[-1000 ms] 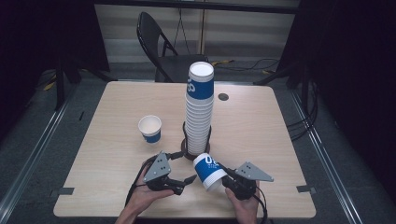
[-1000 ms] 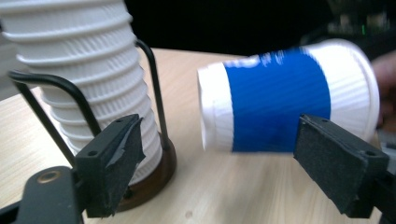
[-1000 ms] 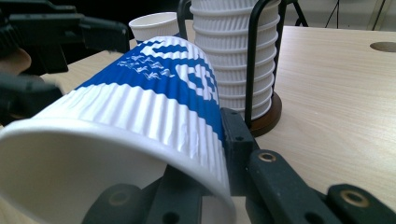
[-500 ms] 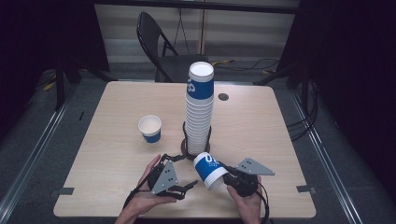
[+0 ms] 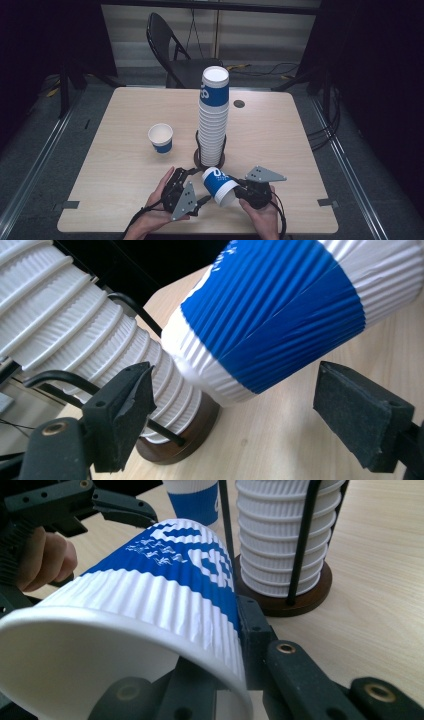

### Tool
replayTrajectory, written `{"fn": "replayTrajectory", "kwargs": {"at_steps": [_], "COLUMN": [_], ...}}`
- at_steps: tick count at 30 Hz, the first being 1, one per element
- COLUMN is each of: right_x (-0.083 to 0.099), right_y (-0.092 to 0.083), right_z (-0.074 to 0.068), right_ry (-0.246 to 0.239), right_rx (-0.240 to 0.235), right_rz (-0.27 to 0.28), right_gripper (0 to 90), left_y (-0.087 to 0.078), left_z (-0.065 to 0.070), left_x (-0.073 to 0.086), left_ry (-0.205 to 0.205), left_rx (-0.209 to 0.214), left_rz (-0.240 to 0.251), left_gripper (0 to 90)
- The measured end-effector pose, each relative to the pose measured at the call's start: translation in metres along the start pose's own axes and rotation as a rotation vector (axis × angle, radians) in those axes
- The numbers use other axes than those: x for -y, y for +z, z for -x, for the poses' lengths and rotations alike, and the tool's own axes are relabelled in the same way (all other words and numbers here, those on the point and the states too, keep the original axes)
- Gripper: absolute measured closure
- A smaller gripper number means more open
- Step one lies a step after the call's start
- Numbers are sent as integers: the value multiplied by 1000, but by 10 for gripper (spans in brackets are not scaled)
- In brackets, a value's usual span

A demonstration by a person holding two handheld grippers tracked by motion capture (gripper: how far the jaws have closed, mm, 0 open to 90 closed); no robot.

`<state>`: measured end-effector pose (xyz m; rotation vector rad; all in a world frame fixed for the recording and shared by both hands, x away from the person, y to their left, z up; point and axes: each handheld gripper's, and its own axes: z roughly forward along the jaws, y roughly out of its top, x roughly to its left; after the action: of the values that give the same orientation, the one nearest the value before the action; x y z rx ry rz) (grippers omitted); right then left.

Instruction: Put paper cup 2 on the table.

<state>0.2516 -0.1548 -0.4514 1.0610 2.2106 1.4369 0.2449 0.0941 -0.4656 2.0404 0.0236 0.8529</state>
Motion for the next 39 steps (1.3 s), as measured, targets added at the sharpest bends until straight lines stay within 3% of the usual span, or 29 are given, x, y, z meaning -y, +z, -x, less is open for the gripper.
{"fn": "replayTrajectory", "kwargs": {"at_steps": [6, 13, 25, 39], "right_x": [-7, -9, -15, -20], "right_y": [4, 8, 16, 25], "right_z": [-2, 0, -7, -8], "right_ry": [-7, 10, -22, -14], "right_rx": [-21, -31, -71, -114], "right_rz": [-47, -95, -160, -194], "right_gripper": [859, 859, 860, 860], "left_y": [4, 3, 5, 8], "left_z": [6, 5, 10, 17], "left_x": [-3, -3, -5, -12], "left_ry": [84, 104, 141, 170], "left_rx": [-10, -9, 21, 21], "left_rz": [-49, -41, -41, -34], "left_gripper": [154, 157, 107, 91]}}
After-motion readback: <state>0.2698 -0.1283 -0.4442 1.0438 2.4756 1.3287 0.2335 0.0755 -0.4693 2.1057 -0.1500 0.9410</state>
